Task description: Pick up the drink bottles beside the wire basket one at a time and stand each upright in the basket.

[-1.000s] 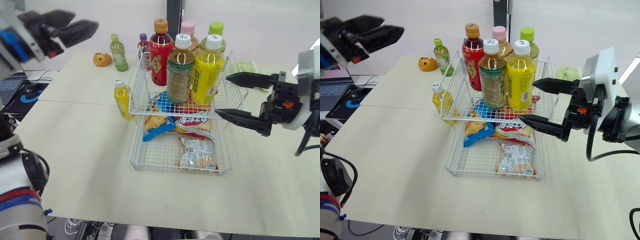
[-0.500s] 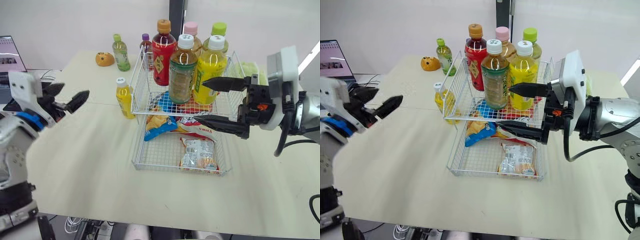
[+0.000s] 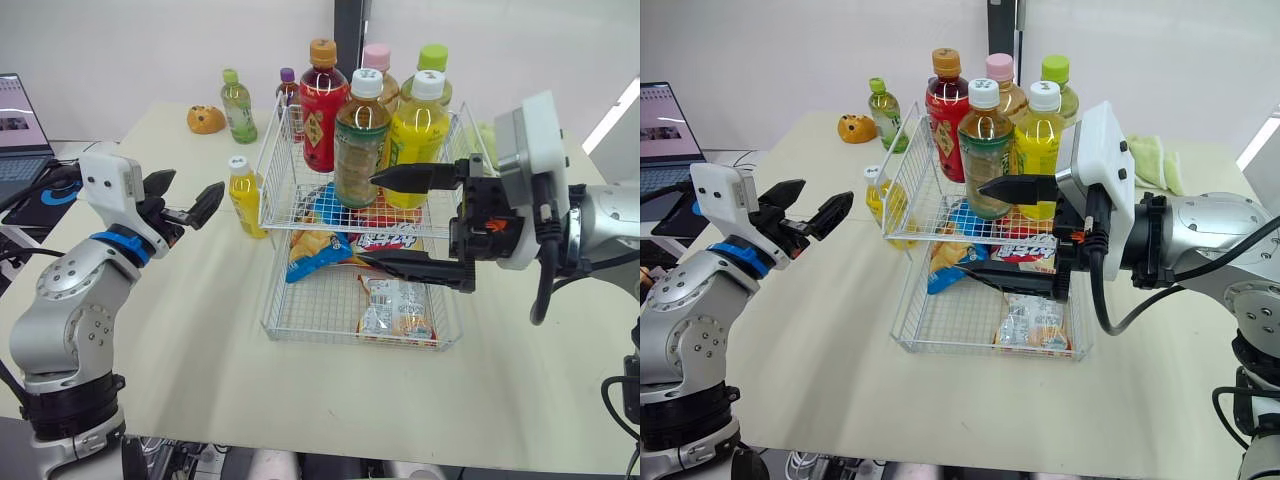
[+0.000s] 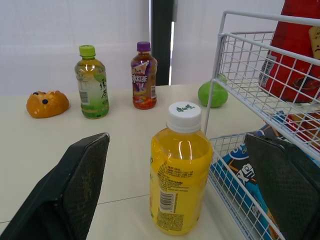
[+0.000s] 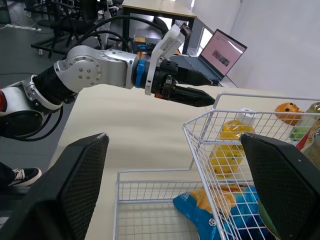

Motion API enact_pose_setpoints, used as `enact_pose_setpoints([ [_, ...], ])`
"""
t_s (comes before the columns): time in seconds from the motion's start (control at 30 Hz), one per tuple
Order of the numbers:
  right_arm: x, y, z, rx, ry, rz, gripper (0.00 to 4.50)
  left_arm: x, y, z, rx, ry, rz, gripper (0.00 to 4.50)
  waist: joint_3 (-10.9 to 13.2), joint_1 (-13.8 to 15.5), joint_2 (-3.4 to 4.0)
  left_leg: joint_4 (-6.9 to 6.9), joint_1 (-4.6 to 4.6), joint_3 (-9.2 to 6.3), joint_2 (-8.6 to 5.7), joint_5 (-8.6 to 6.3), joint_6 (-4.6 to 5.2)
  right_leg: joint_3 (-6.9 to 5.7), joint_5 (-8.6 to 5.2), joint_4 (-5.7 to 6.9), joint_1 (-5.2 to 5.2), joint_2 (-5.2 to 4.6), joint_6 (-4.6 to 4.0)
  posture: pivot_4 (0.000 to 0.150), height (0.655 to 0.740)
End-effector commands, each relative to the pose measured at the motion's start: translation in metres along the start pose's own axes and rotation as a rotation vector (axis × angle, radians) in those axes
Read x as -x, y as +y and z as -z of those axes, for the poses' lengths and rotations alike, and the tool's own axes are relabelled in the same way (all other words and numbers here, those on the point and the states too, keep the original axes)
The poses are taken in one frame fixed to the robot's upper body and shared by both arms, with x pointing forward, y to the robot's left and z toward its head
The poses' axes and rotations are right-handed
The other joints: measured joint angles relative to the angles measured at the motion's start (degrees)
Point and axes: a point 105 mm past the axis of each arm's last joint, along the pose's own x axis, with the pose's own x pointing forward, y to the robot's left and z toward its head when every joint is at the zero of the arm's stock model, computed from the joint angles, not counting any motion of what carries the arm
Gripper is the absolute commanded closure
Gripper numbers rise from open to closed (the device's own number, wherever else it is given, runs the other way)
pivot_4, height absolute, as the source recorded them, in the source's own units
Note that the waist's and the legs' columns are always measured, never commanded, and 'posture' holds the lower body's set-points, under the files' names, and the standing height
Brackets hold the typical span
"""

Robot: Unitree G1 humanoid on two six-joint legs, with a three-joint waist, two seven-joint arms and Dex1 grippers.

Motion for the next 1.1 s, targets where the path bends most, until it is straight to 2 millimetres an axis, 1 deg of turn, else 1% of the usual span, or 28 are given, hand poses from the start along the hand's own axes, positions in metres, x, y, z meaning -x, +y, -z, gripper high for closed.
enact_pose_setpoints([
  [0.03,0.005,0.001,-0.010,0.033,-0.025,0.010,0.00,0.000,-0.007,-0.015,-0.032,-0.051,0.020,0.03,0.0,0.0,0.00,0.00,0.00,0.00,0.00,0.00,0.00,0.00,0.00,0.00,0.00,0.00,0.00,0.150,0.7211],
  [0.27,0.006,0.001,-0.010,0.031,-0.024,0.010,0.00,-0.001,-0.004,-0.016,-0.043,-0.052,0.014,0.03,0.0,0.0,0.00,0.00,0.00,0.01,0.00,0.00,0.00,0.00,0.00,-0.01,0.00,0.00,0.00,0.150,0.7211],
  [0.53,0.012,-0.002,-0.006,0.030,0.007,0.062,0.00,-0.010,-0.011,-0.014,-0.063,-0.047,0.056,0.03,0.0,0.1,0.00,0.00,-0.01,0.01,-0.01,0.00,0.00,0.00,0.00,-0.03,0.00,0.00,0.00,0.150,0.7211],
  [0.73,0.018,0.002,-0.007,0.032,0.012,0.095,0.00,-0.031,-0.018,-0.015,-0.031,-0.054,0.089,0.03,0.0,0.2,0.00,0.00,-0.01,0.00,-0.01,0.00,0.00,0.00,0.00,-0.03,0.01,0.00,0.00,0.150,0.7211],
  [0.87,0.019,0.002,-0.008,0.027,0.014,0.111,0.00,-0.045,-0.017,-0.014,-0.052,-0.062,0.034,0.03,0.0,0.1,0.00,-0.01,-0.01,0.01,-0.01,0.00,0.00,0.00,0.00,-0.04,0.01,0.00,0.00,0.150,0.7211],
  [0.93,0.019,0.001,-0.008,0.024,0.016,0.119,0.00,-0.052,-0.019,-0.012,-0.060,-0.057,0.036,0.03,0.0,0.1,0.00,-0.01,-0.01,0.01,-0.01,0.00,0.00,0.01,0.00,-0.04,0.01,0.01,0.00,0.150,0.7211],
  [1.0,0.020,0.001,-0.008,0.023,0.017,0.124,0.00,-0.061,-0.017,-0.008,-0.073,-0.044,0.010,0.03,0.0,0.2,0.00,-0.01,-0.01,0.01,-0.02,0.00,0.00,0.01,0.00,-0.04,0.01,0.01,0.00,0.150,0.7211],
  [1.1,0.018,-0.001,-0.008,0.018,0.016,0.127,0.00,-0.074,-0.015,-0.004,-0.041,-0.038,-0.017,0.03,0.0,0.2,0.00,-0.01,-0.02,0.02,-0.02,0.00,0.00,0.01,0.00,-0.05,0.01,0.00,0.00,0.150,0.7211],
])
